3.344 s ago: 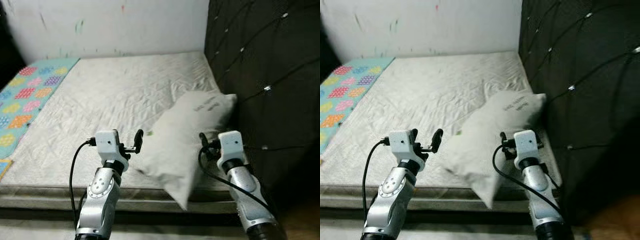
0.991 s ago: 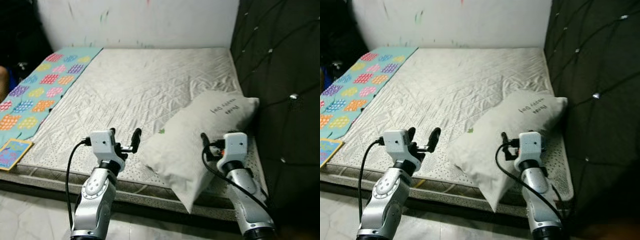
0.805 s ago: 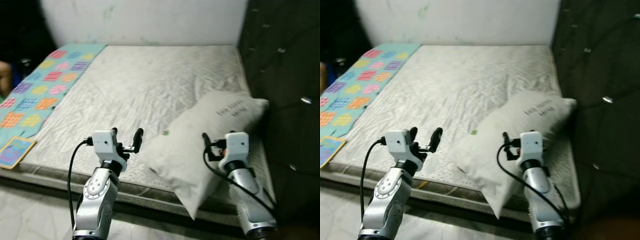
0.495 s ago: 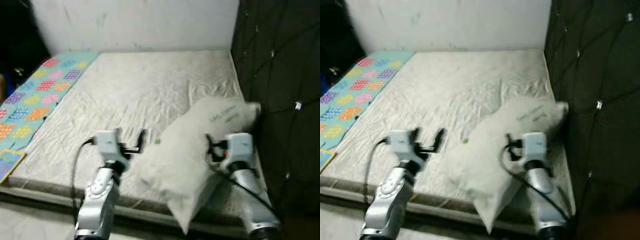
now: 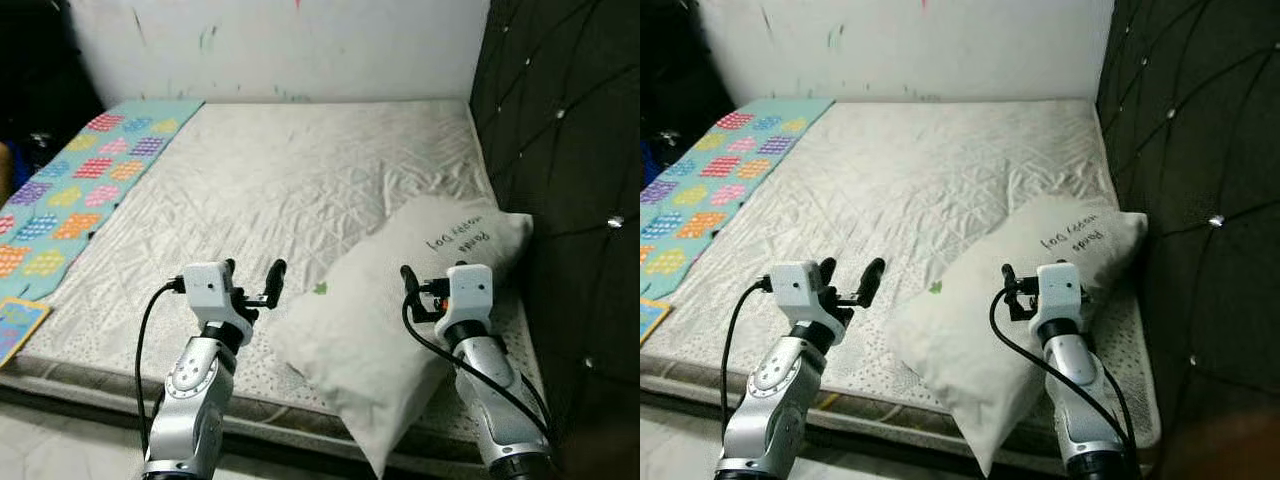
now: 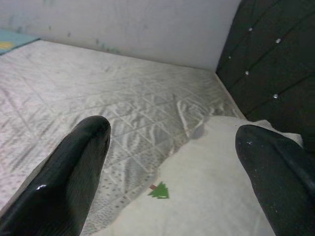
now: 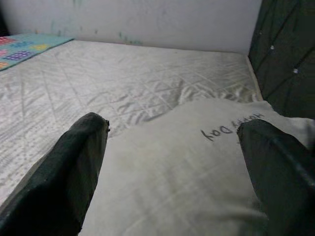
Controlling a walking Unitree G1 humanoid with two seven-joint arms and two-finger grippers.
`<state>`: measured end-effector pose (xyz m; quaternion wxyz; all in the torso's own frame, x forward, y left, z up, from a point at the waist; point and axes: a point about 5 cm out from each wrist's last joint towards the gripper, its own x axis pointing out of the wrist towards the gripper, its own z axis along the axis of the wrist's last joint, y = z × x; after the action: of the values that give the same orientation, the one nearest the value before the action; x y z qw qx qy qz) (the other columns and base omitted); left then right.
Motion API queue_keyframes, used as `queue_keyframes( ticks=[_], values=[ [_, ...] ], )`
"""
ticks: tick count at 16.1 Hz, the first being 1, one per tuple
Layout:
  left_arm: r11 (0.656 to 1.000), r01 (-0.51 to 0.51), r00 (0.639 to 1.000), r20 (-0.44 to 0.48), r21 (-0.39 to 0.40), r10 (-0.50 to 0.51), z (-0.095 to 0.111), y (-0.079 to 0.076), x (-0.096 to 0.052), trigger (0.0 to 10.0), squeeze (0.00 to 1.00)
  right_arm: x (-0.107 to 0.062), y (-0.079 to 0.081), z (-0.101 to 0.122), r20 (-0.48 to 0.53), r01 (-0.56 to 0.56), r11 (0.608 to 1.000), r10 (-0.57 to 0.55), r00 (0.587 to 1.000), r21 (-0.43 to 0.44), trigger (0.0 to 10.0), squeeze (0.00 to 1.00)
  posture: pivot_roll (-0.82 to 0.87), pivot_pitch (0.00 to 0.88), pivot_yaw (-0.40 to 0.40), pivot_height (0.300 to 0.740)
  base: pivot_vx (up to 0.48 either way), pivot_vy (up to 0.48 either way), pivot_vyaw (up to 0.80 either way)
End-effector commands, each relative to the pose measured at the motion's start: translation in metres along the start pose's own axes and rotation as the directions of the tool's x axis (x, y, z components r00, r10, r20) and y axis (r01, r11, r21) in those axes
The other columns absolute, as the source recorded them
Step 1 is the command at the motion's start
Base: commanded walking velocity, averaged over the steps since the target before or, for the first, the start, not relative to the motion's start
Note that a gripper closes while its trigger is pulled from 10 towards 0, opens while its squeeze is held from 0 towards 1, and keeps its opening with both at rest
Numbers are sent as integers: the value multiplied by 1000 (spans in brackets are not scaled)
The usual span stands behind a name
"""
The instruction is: Clean up the room
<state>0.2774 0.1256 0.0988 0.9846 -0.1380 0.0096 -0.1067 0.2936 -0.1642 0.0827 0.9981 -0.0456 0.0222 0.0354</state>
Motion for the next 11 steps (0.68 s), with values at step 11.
queue_keyframes(
  ticks=[11],
  values=[
    [998, -48, 999, 7, 36, 47, 8, 14, 14, 10000, 0, 12, 2, -9, -64, -1, 1000, 2, 998, 16, 10000, 0, -171, 0, 43, 740, 0, 0, -509]
  ],
)
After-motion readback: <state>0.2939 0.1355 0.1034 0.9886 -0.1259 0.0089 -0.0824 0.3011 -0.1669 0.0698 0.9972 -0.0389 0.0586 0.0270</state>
